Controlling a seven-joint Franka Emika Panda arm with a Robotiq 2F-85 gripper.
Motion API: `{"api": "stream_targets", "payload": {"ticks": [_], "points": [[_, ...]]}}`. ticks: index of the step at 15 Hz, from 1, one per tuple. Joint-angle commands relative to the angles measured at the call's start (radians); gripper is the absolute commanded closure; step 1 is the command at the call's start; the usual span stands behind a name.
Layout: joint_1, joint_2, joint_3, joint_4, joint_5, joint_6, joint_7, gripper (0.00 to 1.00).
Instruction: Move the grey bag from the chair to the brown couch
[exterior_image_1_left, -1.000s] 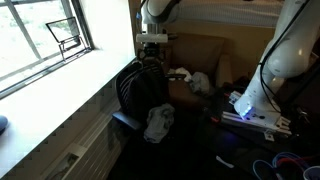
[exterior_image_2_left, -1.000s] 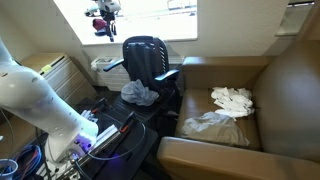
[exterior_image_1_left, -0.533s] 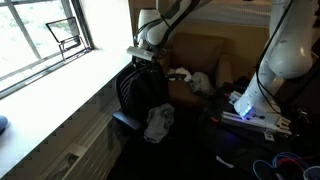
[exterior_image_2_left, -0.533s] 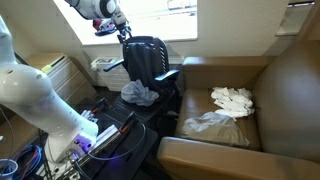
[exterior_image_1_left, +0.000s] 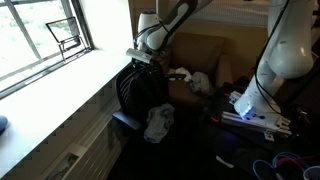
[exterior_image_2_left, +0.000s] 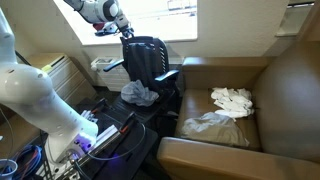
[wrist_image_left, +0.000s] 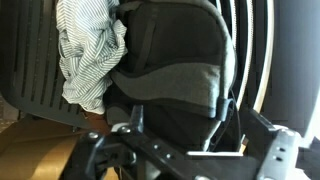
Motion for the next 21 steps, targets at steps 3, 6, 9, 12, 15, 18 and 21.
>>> {"api": "stream_targets", "payload": {"ticks": [3,6,9,12,15,18,21], "points": [[0.011,0.075,-0.038,0.042,0.016,0.066,0.013,0.0],[0.016,0.119,-0.045,0.092,0.018,0.068,0.021,0.0],[0.047,0.124,-0.072,0.098,-0.048,0.05,-0.016,0.0],[0.048,0.13,-0.072,0.102,-0.034,0.024,-0.002,0.0],[0.048,0.161,-0.079,0.127,-0.037,-0.019,-0.002,0.0],[-0.088,0.195,0.077,0.163,0.165,-0.068,-0.201,0.0],[-0.111,0.218,0.092,0.177,0.261,-0.104,-0.279,0.26]]}}
